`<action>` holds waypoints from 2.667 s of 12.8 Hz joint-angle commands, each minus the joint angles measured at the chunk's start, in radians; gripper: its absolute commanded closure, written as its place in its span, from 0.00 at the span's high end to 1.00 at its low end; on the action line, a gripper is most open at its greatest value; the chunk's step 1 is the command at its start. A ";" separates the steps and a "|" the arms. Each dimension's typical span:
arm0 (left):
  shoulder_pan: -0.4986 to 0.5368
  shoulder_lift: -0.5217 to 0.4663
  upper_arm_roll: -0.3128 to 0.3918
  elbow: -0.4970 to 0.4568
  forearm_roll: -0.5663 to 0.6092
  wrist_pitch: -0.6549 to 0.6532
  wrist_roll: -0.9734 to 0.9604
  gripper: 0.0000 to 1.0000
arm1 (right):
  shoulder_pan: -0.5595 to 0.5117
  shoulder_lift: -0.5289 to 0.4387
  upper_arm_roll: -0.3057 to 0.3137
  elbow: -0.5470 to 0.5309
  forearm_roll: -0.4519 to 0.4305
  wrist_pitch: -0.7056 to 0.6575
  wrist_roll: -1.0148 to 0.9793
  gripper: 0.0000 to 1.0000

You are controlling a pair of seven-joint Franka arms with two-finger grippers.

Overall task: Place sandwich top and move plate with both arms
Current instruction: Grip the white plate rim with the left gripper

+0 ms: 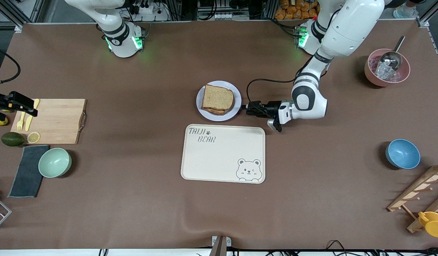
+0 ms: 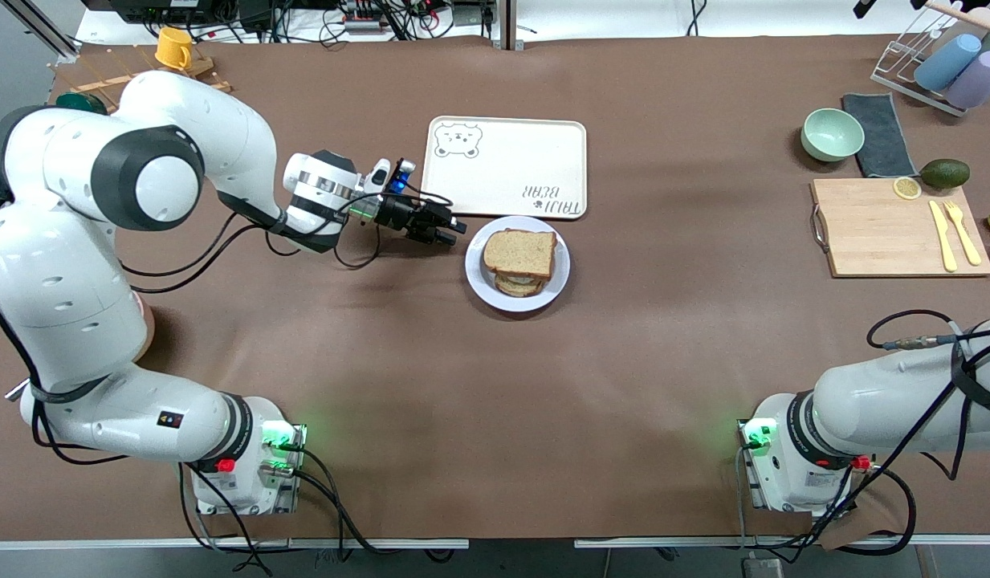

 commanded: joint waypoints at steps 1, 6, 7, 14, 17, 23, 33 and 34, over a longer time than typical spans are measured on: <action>-0.002 0.014 -0.003 -0.004 -0.031 0.007 0.046 0.57 | -0.012 -0.030 0.026 -0.029 -0.047 0.026 0.019 1.00; -0.006 0.041 -0.003 -0.007 -0.121 0.005 0.138 0.50 | -0.007 -0.053 0.021 -0.035 -0.046 0.028 0.034 1.00; -0.008 0.043 -0.005 -0.007 -0.135 0.007 0.146 0.49 | -0.003 -0.053 0.021 -0.035 -0.046 0.025 0.035 1.00; -0.005 0.044 -0.037 -0.010 -0.159 0.005 0.163 0.41 | -0.004 -0.050 0.023 -0.029 -0.044 0.025 0.040 1.00; -0.008 0.046 -0.049 -0.016 -0.185 0.005 0.195 0.38 | 0.002 -0.050 0.027 -0.028 -0.047 0.028 0.049 1.00; -0.003 0.076 -0.062 -0.016 -0.219 -0.003 0.263 0.23 | -0.009 -0.048 0.026 -0.032 -0.028 0.026 0.063 1.00; 0.015 0.064 -0.083 -0.015 -0.267 -0.036 0.332 0.00 | -0.012 -0.048 0.021 -0.038 0.032 0.017 0.149 1.00; 0.026 0.064 -0.091 -0.015 -0.276 -0.041 0.336 0.00 | -0.012 -0.048 0.021 -0.040 0.031 0.015 0.149 1.00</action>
